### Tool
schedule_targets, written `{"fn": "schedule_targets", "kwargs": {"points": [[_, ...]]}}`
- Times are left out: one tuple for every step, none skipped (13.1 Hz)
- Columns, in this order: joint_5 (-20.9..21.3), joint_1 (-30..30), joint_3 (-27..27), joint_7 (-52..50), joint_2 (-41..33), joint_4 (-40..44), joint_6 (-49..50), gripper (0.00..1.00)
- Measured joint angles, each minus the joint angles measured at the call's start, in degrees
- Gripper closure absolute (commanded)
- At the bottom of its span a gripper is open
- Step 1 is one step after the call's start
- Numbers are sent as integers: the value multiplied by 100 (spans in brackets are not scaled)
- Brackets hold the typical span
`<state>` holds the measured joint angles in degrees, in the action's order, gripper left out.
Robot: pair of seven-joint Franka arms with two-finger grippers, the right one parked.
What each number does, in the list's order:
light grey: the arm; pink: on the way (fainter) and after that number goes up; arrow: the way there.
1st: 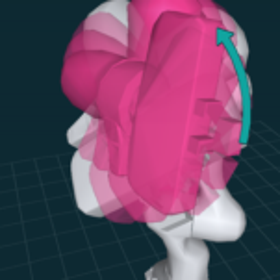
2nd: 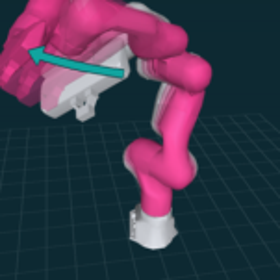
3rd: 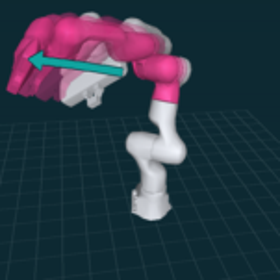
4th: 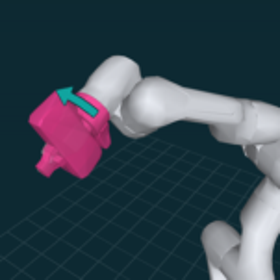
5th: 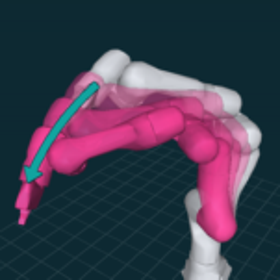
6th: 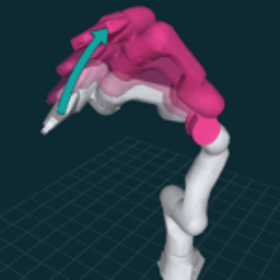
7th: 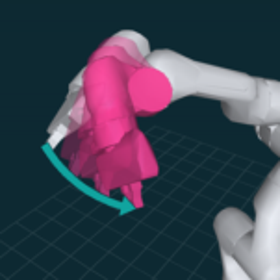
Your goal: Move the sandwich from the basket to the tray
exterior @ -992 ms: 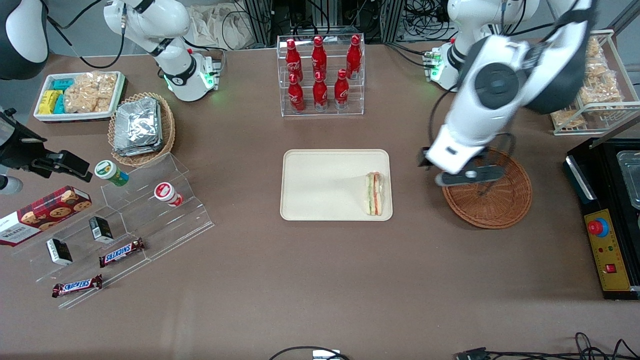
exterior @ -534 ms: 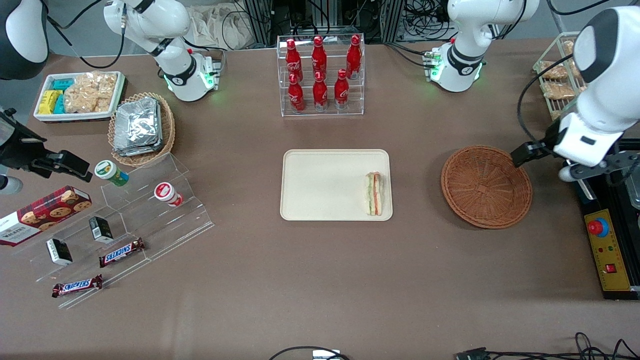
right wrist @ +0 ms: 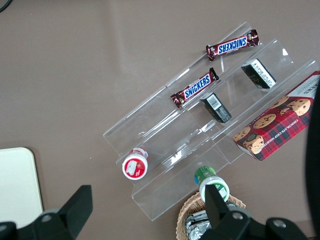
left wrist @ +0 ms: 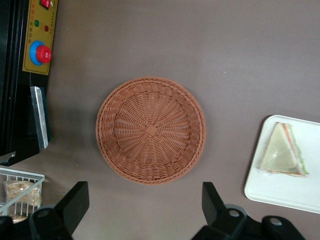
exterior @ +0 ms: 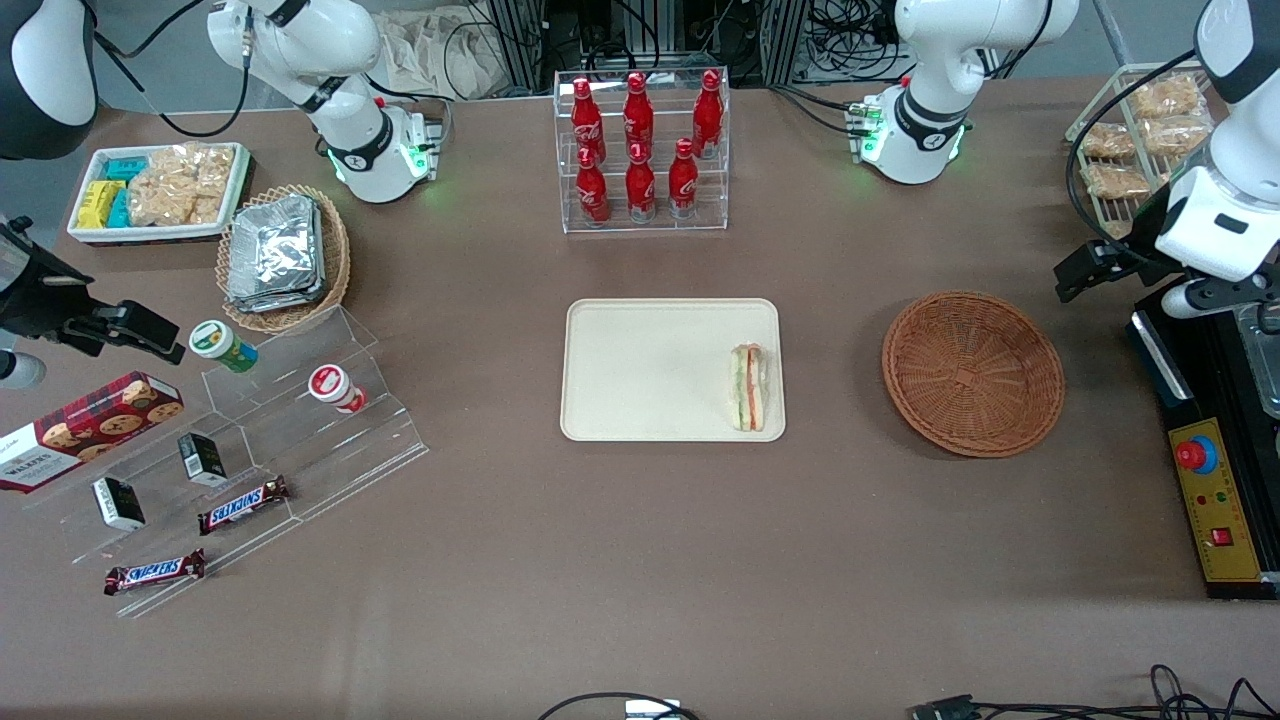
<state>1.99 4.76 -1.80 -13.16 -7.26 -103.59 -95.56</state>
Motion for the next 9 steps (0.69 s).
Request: {"fn": "schedule_targets", "kwargs": {"points": [[-98,-22,1,1,0,93,77,0],[-186,-99,36,22,0,175,140,0],[-221,-225,135,63,1,230,170,0],[-224,-317,245,83,3,274,189,0],[-224,-355,321,83,4,307,229,0],[-225,-360,350,82,10,335,281,0],[-225,-361,351,82,14,350,310,0],[-225,-365,351,82,17,363,312,0],[-225,-365,351,82,18,377,320,0]]}}
